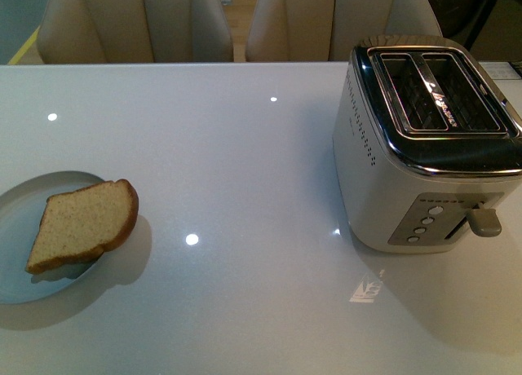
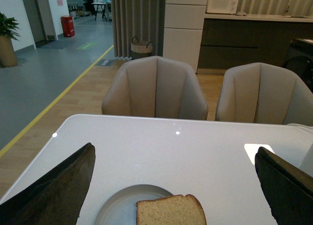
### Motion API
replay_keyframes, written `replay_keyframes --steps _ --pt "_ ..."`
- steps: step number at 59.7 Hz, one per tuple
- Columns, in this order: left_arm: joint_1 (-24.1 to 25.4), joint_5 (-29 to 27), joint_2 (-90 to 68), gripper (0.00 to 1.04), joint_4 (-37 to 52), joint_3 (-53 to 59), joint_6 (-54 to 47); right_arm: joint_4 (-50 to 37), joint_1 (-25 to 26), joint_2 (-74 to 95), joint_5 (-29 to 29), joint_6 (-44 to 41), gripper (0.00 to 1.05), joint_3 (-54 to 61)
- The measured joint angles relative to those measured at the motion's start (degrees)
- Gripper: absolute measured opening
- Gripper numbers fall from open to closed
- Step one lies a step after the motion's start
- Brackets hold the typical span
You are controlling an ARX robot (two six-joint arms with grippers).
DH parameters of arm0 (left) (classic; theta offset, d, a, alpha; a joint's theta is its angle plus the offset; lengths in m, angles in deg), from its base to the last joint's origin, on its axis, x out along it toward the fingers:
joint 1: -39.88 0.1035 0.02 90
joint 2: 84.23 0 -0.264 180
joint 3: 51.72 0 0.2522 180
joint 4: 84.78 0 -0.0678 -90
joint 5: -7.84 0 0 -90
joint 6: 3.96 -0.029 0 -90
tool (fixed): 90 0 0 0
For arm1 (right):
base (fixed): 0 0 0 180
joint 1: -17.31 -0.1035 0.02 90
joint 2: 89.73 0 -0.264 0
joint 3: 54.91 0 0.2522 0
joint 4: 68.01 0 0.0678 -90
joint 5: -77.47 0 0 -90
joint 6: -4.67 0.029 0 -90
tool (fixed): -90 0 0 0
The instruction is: Left arm holds plate, right arm toasts bread
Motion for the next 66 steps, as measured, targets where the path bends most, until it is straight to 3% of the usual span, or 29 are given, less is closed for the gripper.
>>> replay_keyframes --steps 4,9,18,24,33,53,66 --pt "0.85 3.80 -11.74 0.97 -15.58 -7.52 2.67 0.00 0.00 0.00 -0.09 0.00 0.96 0.00" --pt "1.14 4.52 -20.09 0.97 -19.04 -10.60 3.98 0.00 0.00 0.00 -0.04 0.00 0.96 0.00" --pt "3.17 7.96 -35.87 0.97 -5.29 -13.46 4.09 0.00 0.00 0.00 -0.04 0.00 0.96 0.00" --pt "7.37 10.56 -54.71 0.97 9.64 -15.10 4.17 0.00 0.00 0.00 -0.04 0.00 0.96 0.00" --pt "12.35 12.11 -74.71 0.97 22.73 -18.95 1.88 0.00 0.00 0.00 -0.04 0.00 0.96 0.00" --pt "24.26 17.20 -104.56 0.97 34.51 -25.75 0.52 0.00 0.00 0.00 -0.04 0.00 0.96 0.00" --pt "26.25 17.16 -119.67 0.97 38.56 -30.38 0.50 0.00 0.00 0.00 -0.04 0.00 0.96 0.00"
